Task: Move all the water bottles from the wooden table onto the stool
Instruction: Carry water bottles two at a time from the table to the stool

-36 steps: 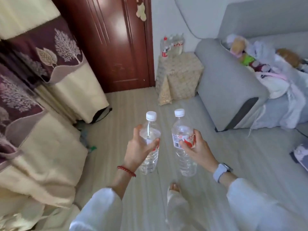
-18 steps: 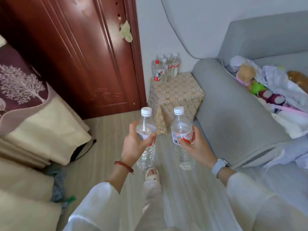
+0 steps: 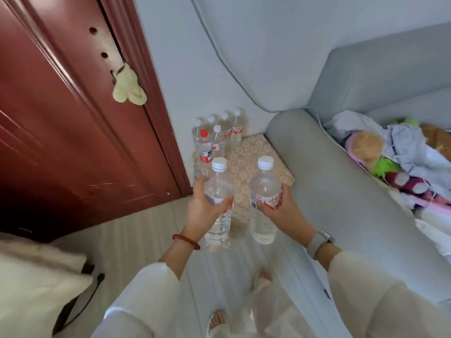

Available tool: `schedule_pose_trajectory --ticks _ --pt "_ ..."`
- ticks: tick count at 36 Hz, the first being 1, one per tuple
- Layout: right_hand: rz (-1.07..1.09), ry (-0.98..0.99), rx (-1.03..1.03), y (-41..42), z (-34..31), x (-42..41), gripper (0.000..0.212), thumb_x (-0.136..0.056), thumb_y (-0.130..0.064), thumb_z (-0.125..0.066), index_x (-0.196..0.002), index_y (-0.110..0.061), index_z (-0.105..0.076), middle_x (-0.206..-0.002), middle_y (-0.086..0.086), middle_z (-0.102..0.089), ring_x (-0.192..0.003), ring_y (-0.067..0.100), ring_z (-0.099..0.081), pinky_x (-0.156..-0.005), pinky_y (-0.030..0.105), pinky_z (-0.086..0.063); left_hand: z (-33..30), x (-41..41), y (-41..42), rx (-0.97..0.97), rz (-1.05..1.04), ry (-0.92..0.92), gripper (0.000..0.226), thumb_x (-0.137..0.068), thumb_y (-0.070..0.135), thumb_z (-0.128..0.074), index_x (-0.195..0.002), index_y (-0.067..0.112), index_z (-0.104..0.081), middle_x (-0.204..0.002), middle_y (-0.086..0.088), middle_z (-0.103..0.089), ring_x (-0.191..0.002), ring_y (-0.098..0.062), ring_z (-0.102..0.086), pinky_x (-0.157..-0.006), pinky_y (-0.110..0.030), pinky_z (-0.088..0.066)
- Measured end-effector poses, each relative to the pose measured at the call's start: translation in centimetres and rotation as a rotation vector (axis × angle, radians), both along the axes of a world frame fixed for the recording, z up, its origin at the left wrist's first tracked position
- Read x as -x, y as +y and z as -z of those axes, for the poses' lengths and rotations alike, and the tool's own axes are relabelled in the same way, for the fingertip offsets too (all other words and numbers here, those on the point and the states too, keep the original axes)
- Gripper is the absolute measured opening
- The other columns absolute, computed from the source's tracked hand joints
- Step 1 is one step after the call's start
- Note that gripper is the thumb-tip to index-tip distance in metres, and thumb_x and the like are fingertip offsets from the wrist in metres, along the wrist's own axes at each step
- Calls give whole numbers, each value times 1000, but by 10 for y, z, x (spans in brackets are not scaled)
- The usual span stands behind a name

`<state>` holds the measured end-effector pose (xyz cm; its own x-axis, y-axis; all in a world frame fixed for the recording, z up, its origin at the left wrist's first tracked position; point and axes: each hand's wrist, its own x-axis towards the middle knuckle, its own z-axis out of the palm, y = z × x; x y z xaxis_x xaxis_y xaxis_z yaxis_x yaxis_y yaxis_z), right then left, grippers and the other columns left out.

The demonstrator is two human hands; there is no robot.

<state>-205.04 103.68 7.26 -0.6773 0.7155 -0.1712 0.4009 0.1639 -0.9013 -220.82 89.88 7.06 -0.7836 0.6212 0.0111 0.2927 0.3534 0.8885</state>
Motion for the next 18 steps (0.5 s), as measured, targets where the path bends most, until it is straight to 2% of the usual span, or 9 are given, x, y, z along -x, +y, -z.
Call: schedule_pose_trajectory --ticks 2,3,6,8,10,12,13,15,18 --pt "-2 -16 -8 33 11 20 65 -75 -32 -71 -125 -22 -31 -113 -6 -54 -97 13 -58 -78 22 -46 10 19 32 7 16 -14 68 -71 33 -76 -124 17 -37 -59 6 -45 -53 -6 -45 -48 -9 -37" --pt "-7 -26 -5 50 16 30 65 -76 -30 -71 -125 -21 -31 -111 -8 -54 -95 12 -58 -75 16 -46 16 28 49 16 16 -23 69 -70 34 -76 -124 18 -37 -58 7 -45 -52 -6 -45 -47 -8 -37" --pt "-17 -53 -4 104 35 63 64 -74 -29 -73 -121 -23 -30 -99 -20 -50 -84 -3 -55 -61 4 -45 39 56 100 60 -1 -50 70 -68 36 -77 -123 21 -38 -54 9 -47 -47 -1 -48 -46 -8 -36" --pt "-20 -69 -3 140 47 85 65 -72 -31 -75 -119 -22 -30 -96 -20 -48 -80 -6 -53 -60 6 -45 55 73 134 89 -10 -68 73 -66 37 -78 -123 22 -37 -63 10 -54 -51 1 -51 -49 -9 -38" --pt "-35 -88 1 176 61 107 70 -70 -35 -76 -120 -20 -30 -100 -13 -49 -84 4 -55 -66 13 -45 70 88 168 115 -17 -85 78 -65 37 -80 -126 21 -34 -93 8 -59 -73 -5 -56 -69 -25 -49" --pt "-54 -109 28 209 76 126 72 -68 -36 -78 -119 -22 -29 -105 -9 -47 -91 13 -53 -71 20 -44 85 103 199 144 -18 -91 82 -65 35 -81 -129 19 -33 -119 0 -53 -102 -18 -53 -88 -36 -46" --pt "-66 -124 32 223 83 135 72 -66 -37 -78 -117 -25 -28 -104 -10 -45 -92 12 -52 -71 17 -42 92 110 213 159 -20 -100 83 -65 35 -81 -130 19 -33 -125 -4 -51 -109 -22 -51 -92 -40 -44" --pt "-86 -157 28 252 98 154 71 -64 -36 -80 -111 -31 -27 -101 -14 -44 -91 10 -50 -66 10 -38 105 125 241 200 -26 -113 81 -65 37 -80 -130 22 -35 -125 -8 -52 -112 -25 -49 -92 -43 -45" --pt "-114 -201 59 288 124 180 72 -63 -28 -81 -112 -31 -29 -101 -16 -43 -94 10 -50 -63 10 -39 128 145 272 256 -44 -103 77 -66 36 -79 -129 23 -37 -124 -7 -53 -113 -25 -48 -91 -40 -45"
